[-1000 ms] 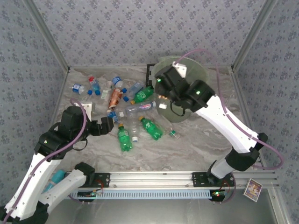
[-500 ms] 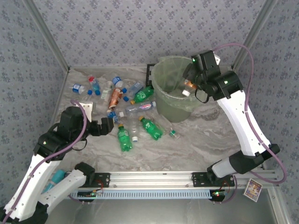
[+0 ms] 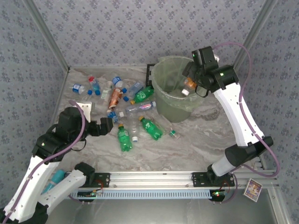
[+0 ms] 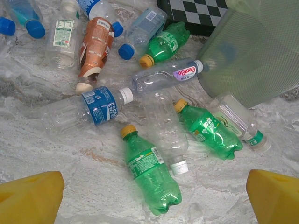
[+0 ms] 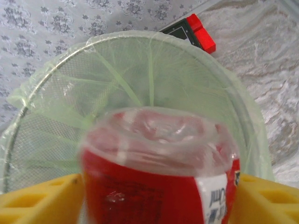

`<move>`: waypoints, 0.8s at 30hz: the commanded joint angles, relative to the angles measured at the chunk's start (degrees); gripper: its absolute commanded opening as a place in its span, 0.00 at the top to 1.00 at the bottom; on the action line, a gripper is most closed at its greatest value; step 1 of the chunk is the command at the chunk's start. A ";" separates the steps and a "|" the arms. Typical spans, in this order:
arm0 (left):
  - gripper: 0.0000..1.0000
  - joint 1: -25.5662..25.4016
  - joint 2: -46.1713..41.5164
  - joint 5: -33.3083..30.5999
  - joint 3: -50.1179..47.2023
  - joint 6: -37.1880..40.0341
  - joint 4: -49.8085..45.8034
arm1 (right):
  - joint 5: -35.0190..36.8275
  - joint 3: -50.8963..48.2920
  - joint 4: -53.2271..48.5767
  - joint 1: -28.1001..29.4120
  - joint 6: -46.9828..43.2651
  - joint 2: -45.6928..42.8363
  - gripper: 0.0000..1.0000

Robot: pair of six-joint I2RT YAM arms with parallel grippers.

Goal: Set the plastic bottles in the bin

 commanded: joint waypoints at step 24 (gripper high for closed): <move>0.00 -1.68 0.54 1.85 -0.85 -0.88 2.21 | 12.14 -1.76 0.08 19.47 -5.13 -5.02 0.00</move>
